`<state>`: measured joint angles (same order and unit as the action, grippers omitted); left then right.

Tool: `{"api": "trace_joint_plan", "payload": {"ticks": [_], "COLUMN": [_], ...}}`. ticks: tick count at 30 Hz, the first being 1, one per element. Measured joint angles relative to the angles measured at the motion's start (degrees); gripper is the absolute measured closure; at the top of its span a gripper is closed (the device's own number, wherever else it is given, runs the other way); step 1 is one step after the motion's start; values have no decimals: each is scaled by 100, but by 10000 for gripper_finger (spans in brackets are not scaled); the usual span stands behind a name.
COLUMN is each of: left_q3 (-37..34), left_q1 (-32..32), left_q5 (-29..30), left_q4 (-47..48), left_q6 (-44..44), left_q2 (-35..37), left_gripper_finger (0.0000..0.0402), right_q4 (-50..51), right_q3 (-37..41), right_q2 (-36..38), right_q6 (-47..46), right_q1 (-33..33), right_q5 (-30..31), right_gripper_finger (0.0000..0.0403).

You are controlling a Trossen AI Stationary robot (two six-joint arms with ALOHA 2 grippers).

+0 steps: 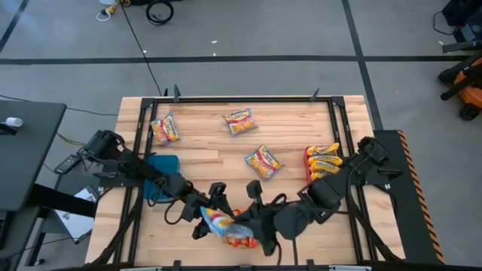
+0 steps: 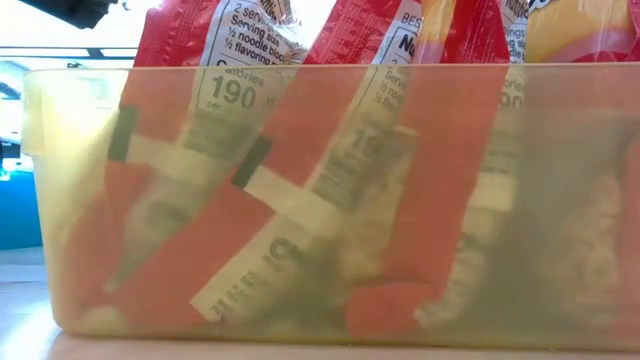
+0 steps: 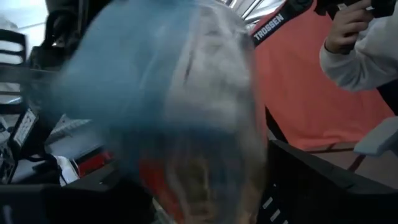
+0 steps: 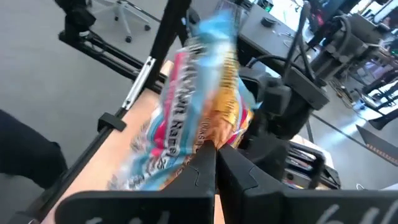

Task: Sort Maruchan noodles
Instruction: Put the blue noodle pack into the blue bin

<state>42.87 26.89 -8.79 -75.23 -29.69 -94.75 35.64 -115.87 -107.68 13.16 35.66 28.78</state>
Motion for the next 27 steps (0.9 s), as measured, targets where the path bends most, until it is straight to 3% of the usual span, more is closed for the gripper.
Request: {"api": "trace_joint_plan", "payload": {"ticks": [6, 10, 16, 19, 24, 27], "left_q3": [0, 0, 0, 13, -13, 11], "left_q1": [66, 143, 177, 199, 173, 162], "left_q5": [47, 453, 1196, 1363, 1397, 1793], "left_q4": [96, 164, 363, 1058, 3380, 4731], "left_q6": [80, 53, -105, -80, 249, 551], "left_q2": [1, -1, 35, 382, 1337, 2085], "left_gripper_finger": [140, 214, 318, 328, 324, 325], "right_q4": [69, 262, 324, 395, 696, 1303], "right_q3": [4, 4, 4, -13, -58, -43], "right_q2": [0, 0, 78, 242, 656, 703], "right_q6": [44, 11, -251, -246, -439, -885], "right_q1": [-95, -98, -17, 97, 243, 249], "right_q5": [-110, -328, -69, 224, 619, 608], "right_gripper_finger": [395, 381, 334, 302, 256, 241]}}
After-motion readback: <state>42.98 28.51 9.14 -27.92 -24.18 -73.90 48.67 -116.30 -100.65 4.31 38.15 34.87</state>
